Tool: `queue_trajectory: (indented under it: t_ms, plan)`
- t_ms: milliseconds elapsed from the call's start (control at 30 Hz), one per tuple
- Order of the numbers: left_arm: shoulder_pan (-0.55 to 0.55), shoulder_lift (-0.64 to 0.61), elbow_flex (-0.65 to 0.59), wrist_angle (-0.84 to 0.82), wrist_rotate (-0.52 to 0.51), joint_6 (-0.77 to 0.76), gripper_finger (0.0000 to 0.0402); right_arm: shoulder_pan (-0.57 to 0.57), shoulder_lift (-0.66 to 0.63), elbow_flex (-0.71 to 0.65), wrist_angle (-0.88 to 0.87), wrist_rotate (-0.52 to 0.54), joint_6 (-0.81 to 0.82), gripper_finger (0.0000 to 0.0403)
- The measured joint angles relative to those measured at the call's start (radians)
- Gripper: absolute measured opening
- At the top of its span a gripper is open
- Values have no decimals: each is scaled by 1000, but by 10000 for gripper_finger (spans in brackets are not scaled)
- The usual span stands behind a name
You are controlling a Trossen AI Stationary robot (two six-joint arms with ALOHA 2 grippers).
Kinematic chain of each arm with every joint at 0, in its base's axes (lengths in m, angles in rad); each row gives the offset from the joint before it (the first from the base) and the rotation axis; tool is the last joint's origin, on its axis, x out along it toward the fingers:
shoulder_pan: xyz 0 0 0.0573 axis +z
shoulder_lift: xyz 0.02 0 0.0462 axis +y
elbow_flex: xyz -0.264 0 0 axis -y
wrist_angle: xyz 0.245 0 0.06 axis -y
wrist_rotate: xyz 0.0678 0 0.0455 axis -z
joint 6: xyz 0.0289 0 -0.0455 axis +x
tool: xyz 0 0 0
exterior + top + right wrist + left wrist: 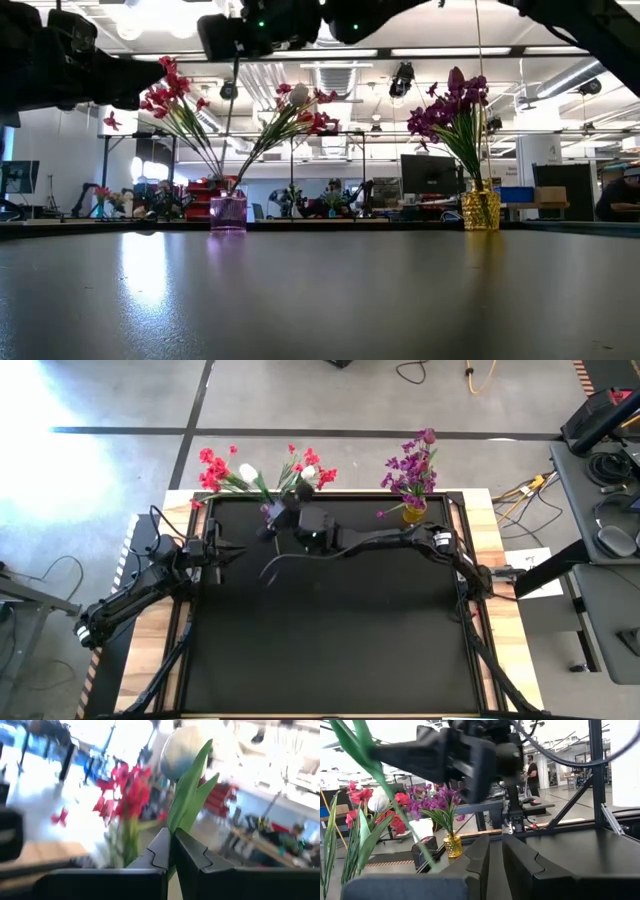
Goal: Sort flowers into vase by color
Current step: Put the white tulip into the purple vase
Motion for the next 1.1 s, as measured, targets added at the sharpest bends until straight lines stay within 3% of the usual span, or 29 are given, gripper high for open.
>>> queue_trajectory:
  t_ms: [500, 933, 1100]
  plan:
    - [0, 0, 1, 10, 0, 0, 36, -213, 2, -1, 226, -399, -55, 13]
    - [0, 0, 1, 20, 0, 21, 36, -285, 25, 4, 280, -595, -2, 13]
    - [0, 1, 1, 38, 0, 27, 36, -294, 135, 127, 244, -612, -10, 13]
